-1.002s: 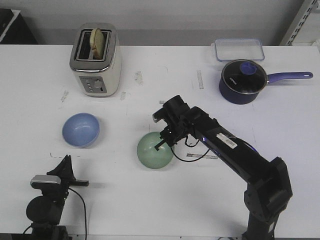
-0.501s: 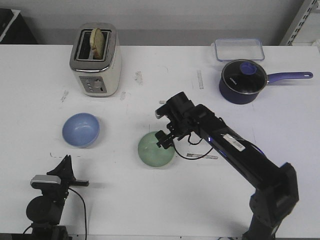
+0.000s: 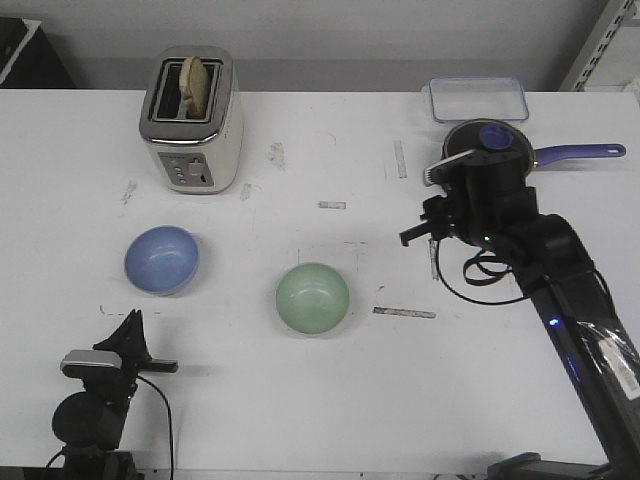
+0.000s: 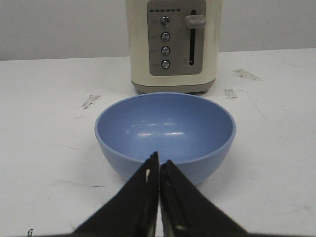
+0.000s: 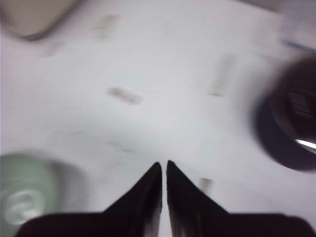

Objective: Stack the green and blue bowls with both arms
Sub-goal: 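Release the green bowl and retract the right gripper to rest, then reach the left gripper forward and grasp the light blue bowl rim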

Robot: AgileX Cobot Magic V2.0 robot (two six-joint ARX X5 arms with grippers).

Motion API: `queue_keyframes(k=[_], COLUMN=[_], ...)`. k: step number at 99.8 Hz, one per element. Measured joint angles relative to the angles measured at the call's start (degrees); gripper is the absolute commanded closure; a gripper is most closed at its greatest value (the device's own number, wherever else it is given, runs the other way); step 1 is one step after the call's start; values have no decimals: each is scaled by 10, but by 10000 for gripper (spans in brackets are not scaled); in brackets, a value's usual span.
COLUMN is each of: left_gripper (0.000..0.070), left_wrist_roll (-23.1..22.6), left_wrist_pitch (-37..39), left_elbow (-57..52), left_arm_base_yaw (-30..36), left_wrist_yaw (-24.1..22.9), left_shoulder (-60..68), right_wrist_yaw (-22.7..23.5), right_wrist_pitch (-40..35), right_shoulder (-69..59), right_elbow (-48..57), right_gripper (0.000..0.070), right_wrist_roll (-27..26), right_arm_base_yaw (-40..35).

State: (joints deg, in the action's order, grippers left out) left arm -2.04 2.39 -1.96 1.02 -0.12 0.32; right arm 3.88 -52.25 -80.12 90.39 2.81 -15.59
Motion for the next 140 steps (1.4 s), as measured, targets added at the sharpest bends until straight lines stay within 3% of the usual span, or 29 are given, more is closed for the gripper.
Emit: queue_keyframes(k=[29,57,77,96,110,140], left_gripper=[698,698,699,699,699,699], left_wrist_roll=[0,0,0,14,22,26], left_wrist_pitch=[0,0,12,94,87,-3], left_elbow=[0,0,0,-1,-41,-346], left_arm_base_yaw=[0,0,0,0,0,0], left_wrist_yaw=[0,0,0,0,0,0], left_shoulder=[0,0,0,0,5,176], right_wrist_yaw=[-7,-6,-5,-5,-6,-6], right_wrist_pitch=[97,216,251,285,292,290], right_shoulder=[152,341,454,503,516,513], right_elbow=[-213,-468,-599,-625,-624,-624], right_gripper=[697,697,697,698,697,697], right_wrist_roll=[0,0,0,0,0,0], right_arm_base_yaw=[116,142,142,142,142,142])
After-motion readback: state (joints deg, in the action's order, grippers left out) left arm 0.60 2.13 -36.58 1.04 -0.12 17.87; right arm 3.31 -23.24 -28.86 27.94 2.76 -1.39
